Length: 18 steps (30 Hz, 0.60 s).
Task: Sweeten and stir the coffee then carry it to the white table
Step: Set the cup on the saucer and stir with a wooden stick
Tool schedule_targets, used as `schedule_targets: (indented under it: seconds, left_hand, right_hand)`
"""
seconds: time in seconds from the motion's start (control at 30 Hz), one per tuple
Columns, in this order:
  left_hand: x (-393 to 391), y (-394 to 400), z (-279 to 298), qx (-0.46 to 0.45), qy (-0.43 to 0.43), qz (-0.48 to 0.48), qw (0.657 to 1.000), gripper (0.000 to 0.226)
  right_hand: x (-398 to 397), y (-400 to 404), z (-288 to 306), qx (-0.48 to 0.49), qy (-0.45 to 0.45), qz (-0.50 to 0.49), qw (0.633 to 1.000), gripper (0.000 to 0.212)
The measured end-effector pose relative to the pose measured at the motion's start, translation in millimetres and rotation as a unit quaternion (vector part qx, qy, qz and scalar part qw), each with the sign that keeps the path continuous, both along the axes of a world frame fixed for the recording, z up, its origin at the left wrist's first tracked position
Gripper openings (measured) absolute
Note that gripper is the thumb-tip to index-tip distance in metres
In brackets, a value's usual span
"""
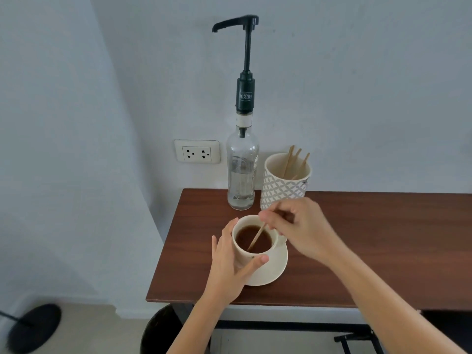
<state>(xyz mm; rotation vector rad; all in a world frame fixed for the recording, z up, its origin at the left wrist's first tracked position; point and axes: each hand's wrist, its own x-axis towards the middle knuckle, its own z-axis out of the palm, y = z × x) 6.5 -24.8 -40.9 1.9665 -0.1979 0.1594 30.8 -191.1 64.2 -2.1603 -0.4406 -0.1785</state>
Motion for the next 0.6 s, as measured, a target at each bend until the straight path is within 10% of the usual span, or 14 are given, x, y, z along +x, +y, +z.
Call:
schedule_targets:
  seconds: [0.6]
  left_hand:
    - [1,1,-1,0.014,-0.009,-0.003,1.0,0.077]
  right_hand:
    - [17,8,-5,-0.058,-0.091,0.008,0.994,0.029]
